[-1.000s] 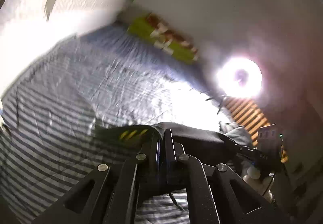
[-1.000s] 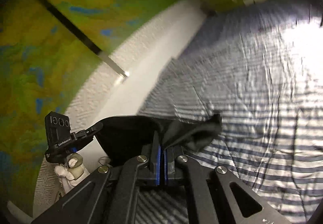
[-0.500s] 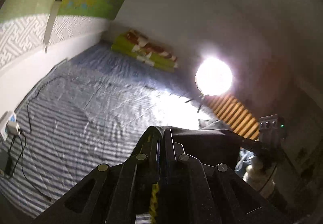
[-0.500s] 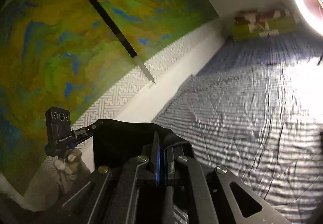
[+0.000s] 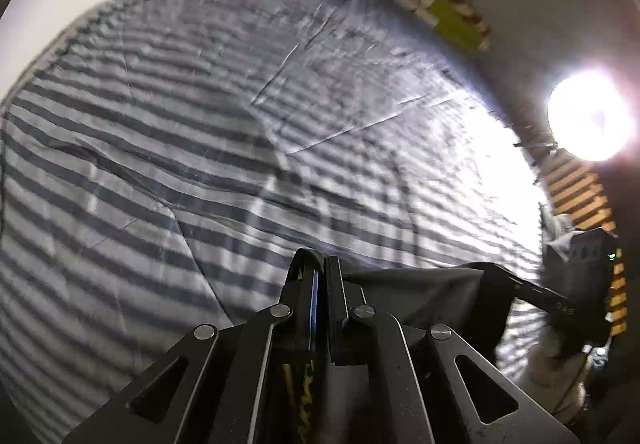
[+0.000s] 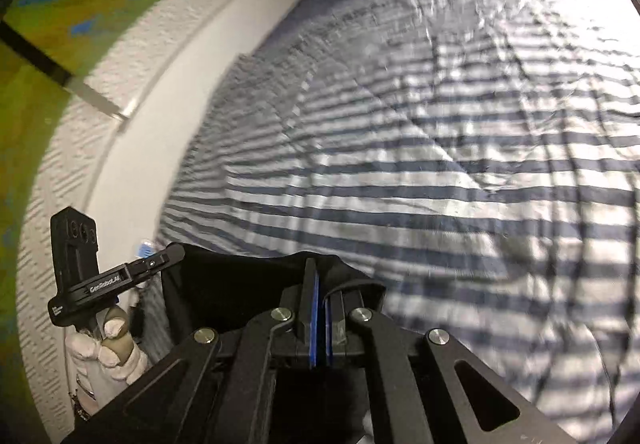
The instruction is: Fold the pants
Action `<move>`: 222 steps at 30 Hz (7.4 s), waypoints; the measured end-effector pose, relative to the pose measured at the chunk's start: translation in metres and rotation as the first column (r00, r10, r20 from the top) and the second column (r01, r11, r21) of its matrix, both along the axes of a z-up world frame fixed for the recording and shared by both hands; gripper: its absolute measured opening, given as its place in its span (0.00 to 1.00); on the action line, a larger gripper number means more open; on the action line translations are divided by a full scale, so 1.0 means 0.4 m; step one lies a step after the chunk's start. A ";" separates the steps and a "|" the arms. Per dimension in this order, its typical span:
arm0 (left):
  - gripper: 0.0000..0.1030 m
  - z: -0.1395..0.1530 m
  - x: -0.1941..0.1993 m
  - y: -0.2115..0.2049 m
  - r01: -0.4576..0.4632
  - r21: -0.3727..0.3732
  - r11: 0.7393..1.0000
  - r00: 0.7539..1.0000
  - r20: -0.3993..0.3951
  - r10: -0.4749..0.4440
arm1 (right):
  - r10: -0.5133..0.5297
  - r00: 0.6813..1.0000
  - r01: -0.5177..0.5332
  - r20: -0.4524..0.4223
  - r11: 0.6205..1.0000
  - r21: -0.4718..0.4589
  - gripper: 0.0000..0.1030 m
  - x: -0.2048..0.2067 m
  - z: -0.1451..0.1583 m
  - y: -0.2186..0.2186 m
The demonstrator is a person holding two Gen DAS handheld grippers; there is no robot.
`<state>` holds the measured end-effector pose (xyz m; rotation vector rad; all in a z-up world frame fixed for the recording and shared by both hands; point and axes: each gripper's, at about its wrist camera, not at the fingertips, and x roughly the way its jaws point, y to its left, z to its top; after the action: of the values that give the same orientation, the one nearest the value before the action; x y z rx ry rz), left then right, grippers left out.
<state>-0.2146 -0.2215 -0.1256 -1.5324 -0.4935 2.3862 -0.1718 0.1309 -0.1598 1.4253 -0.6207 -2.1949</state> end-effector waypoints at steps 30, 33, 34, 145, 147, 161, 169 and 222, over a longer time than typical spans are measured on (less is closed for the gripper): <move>0.56 -0.004 0.449 0.030 0.103 -0.065 0.993 0.988 0.126 -0.094 | 0.078 0.986 -0.079 0.149 0.997 0.004 0.39 0.399 -0.003 -0.049; 0.55 -0.022 0.453 0.043 0.112 -0.057 0.992 0.985 0.139 -0.104 | 0.068 0.978 -0.061 0.198 0.997 -0.042 0.39 0.388 -0.020 -0.038; 0.52 -0.028 0.454 0.051 0.119 -0.075 0.990 0.984 0.139 -0.108 | 0.066 0.976 -0.060 0.207 0.997 -0.038 0.39 0.386 -0.024 -0.040; 0.31 0.164 -0.144 -0.175 -0.177 -0.302 0.937 0.967 -0.230 0.109 | 0.063 0.965 0.013 -0.254 0.958 0.286 0.23 -0.190 0.139 -0.294; 0.31 0.196 -0.061 -0.137 -0.170 -0.302 0.938 0.966 -0.240 0.097 | 0.053 0.967 0.014 -0.248 0.965 0.263 0.23 -0.110 0.178 -0.252; 0.49 0.515 0.628 0.172 -0.179 -0.334 0.926 0.908 -0.419 0.024 | 0.054 0.939 0.045 -0.339 0.959 0.279 0.27 0.496 0.461 -0.031; 0.66 0.636 0.933 0.283 -0.199 -0.365 0.909 0.859 -0.512 -0.018 | 0.060 0.895 0.080 -0.442 0.953 0.293 0.41 0.765 0.572 0.047; 0.97 0.434 1.206 0.297 -0.232 -0.349 0.908 0.897 -0.439 0.061 | 0.087 0.887 0.105 -0.454 0.919 0.379 0.63 1.102 0.416 -0.003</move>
<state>0.2677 -0.1028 0.0478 -1.0744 -0.0304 2.9682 0.2689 0.1299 0.0066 0.9869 -0.0091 -2.6440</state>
